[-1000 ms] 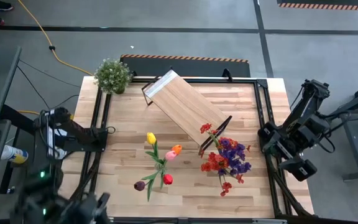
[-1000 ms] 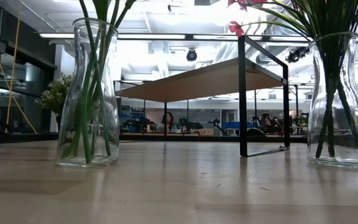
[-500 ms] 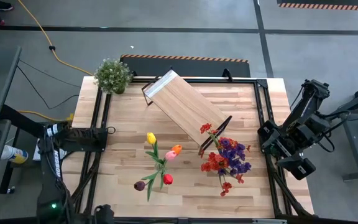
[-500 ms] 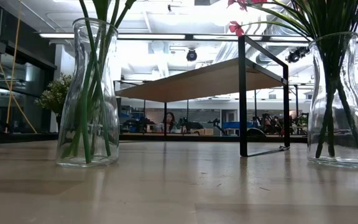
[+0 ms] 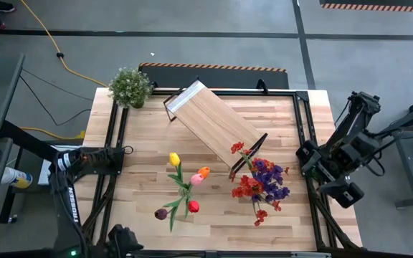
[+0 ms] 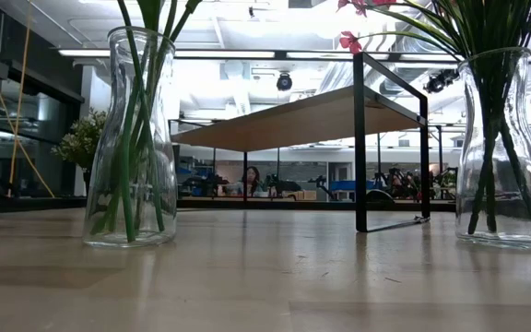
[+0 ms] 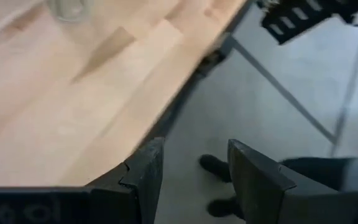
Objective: Pick and place flowers into a vace then onto a shelf
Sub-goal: Put the left transparent flower vase on the shelf
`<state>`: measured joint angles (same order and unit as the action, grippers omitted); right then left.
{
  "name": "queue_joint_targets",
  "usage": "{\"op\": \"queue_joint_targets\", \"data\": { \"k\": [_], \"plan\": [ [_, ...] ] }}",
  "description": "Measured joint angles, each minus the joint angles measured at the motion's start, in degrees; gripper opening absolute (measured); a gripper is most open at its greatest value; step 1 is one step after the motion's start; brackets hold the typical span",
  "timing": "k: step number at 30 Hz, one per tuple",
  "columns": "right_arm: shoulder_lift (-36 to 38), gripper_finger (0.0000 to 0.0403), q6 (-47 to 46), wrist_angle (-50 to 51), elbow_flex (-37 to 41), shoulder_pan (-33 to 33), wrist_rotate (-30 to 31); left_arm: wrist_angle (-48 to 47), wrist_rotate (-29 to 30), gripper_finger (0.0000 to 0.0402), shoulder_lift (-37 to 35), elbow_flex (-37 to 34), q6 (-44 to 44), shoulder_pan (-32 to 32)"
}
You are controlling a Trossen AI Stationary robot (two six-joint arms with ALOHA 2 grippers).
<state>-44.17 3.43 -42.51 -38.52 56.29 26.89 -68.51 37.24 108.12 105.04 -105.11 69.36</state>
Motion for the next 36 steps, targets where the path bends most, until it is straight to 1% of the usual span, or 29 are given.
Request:
{"op": "queue_joint_targets", "data": {
  "k": [4,8,11,16,21,25,31,34,36],
  "plan": [
    [-0.60,0.0255,-0.01,-0.23,0.00,0.01,0.10,-3.70,0.96,0.0211,1.75,-0.19,-2.39,0.00],
    [-0.87,0.0255,-0.05,-0.38,0.00,0.00,0.22,-5.21,1.80,0.0211,2.54,-2.38,-4.90,0.00],
    [-0.87,0.0254,-0.05,-0.43,0.00,0.01,0.22,-4.49,2.90,0.0211,2.51,-5.50,-6.98,-0.14],
    [-0.87,0.0255,-0.28,-0.45,0.00,0.00,0.21,-2.61,2.10,0.0211,2.51,-11.46,-12.41,-1.28],
    [-0.87,0.0255,-2.17,-0.42,0.00,-0.02,0.20,4.38,1.14,0.0211,2.51,-17.94,-12.16,-2.65],
    [-0.87,0.0255,-2.15,-0.36,0.00,-0.01,0.20,9.08,1.56,0.0211,2.51,-21.31,-12.12,-2.72],
    [-0.87,0.0255,-2.09,-0.25,0.00,-0.01,0.20,11.05,4.56,0.0211,2.51,-23.00,-11.64,-2.62],
    [-0.87,0.0254,-2.06,-0.25,0.00,0.01,0.58,12.17,7.76,0.0213,2.51,-23.03,-7.93,-2.65],
    [-0.87,0.0255,-2.04,-0.25,0.00,-0.01,1.36,13.69,10.19,0.0220,2.51,-23.03,-3.56,-2.69]
  ]
}}
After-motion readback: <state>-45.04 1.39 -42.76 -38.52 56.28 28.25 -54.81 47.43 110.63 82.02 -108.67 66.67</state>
